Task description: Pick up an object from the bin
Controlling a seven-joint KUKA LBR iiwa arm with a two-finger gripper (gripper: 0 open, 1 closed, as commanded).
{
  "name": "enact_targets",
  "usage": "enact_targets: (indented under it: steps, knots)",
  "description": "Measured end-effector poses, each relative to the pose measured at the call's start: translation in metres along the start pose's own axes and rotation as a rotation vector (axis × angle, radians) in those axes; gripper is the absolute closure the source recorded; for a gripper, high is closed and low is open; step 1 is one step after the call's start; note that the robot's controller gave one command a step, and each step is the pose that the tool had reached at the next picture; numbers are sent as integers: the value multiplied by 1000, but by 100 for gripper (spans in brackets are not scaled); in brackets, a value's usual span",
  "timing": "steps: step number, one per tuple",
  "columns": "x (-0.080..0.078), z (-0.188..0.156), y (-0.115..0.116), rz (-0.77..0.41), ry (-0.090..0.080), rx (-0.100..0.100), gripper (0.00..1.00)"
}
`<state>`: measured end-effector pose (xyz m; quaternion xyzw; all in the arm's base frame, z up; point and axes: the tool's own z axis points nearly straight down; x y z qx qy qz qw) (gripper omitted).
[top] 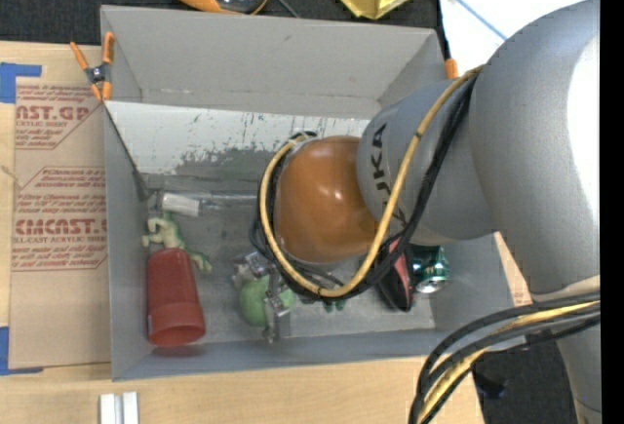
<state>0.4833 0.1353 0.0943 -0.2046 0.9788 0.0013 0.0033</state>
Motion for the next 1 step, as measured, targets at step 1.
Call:
enact_targets:
  steps: [1]
  knots:
    - [0,-15,0,0,1,0,100]
